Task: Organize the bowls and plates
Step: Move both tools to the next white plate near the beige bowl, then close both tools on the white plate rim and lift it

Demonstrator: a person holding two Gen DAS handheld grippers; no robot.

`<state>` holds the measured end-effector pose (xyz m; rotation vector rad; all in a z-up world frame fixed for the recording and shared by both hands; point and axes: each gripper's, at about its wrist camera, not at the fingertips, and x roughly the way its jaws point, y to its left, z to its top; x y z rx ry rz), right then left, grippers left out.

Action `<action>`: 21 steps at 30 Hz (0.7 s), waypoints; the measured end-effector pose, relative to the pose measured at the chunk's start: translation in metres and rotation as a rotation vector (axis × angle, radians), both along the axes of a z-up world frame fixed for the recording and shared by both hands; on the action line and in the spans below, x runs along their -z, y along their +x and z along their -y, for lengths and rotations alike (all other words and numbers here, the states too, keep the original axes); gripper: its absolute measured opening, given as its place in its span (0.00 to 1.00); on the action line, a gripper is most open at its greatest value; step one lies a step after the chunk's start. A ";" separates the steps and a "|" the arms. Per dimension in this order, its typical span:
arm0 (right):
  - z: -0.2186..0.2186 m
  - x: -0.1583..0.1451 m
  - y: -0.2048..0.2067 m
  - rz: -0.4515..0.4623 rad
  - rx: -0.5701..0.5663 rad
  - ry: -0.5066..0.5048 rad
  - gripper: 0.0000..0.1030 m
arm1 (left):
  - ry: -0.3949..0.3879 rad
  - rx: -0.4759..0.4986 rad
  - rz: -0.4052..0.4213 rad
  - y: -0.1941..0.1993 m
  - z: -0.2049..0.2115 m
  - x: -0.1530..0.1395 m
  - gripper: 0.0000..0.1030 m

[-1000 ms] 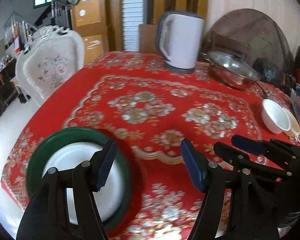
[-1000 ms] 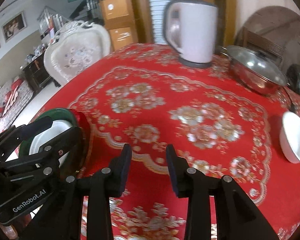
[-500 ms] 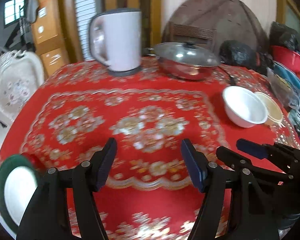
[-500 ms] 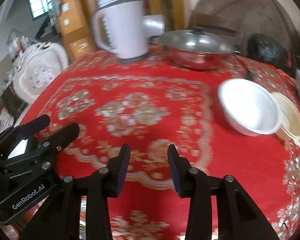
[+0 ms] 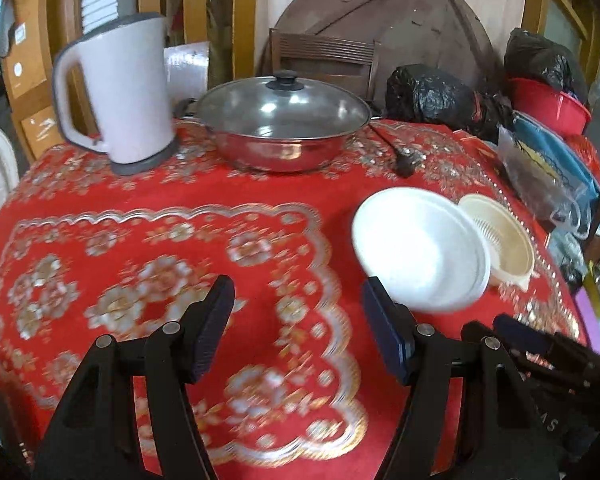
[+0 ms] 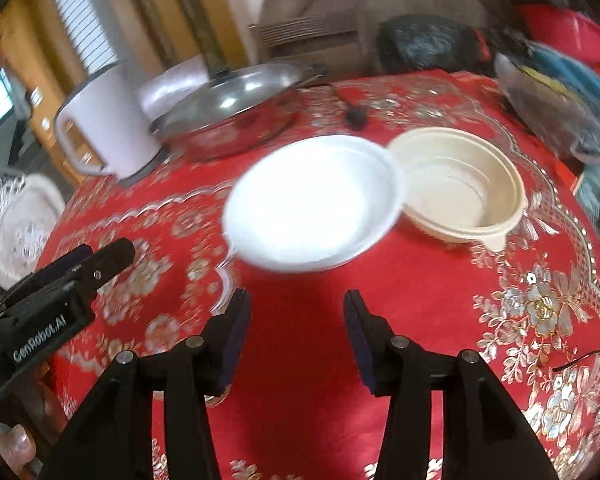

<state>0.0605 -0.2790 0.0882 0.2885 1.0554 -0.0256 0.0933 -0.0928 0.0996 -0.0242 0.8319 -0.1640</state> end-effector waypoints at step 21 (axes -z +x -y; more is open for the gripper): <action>0.032 0.046 0.044 0.006 0.052 0.057 0.35 | 0.055 0.047 -0.138 0.079 0.059 0.058 0.53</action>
